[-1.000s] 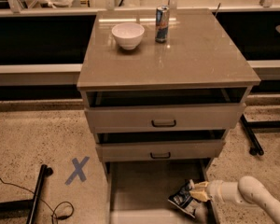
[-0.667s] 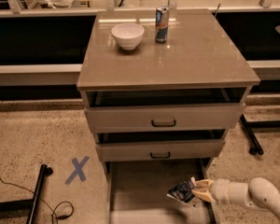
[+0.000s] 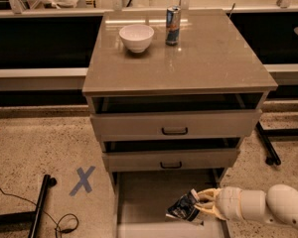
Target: Pick blue chip bag from bottom drawer and place on counter
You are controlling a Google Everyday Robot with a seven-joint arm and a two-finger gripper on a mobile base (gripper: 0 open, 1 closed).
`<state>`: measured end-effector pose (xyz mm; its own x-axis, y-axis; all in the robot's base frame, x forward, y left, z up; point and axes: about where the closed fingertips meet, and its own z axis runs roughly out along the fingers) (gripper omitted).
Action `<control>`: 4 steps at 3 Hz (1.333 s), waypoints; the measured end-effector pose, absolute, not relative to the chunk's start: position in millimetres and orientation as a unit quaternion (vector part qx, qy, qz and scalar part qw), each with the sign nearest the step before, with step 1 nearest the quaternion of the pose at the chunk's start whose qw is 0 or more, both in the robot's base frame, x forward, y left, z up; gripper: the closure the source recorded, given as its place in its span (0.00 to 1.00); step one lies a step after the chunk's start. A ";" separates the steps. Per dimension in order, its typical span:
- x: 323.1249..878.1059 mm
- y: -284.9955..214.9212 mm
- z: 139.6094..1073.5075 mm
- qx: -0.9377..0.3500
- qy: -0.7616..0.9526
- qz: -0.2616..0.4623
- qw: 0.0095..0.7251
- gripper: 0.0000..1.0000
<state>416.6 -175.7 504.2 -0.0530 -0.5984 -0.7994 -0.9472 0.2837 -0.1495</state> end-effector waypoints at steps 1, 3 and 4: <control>404.0 -150.3 558.6 -0.587 0.676 0.191 0.401 1.00; 406.7 -134.7 615.0 -0.608 0.662 0.179 0.401 1.00; 420.6 -148.1 647.6 -0.621 0.646 0.167 0.412 1.00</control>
Offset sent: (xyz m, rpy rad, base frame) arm -0.0070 0.0513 0.1667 -0.1087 -0.1201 0.0659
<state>420.6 -148.1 647.6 0.1100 -0.6645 -0.7391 -0.9394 0.1734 -0.2958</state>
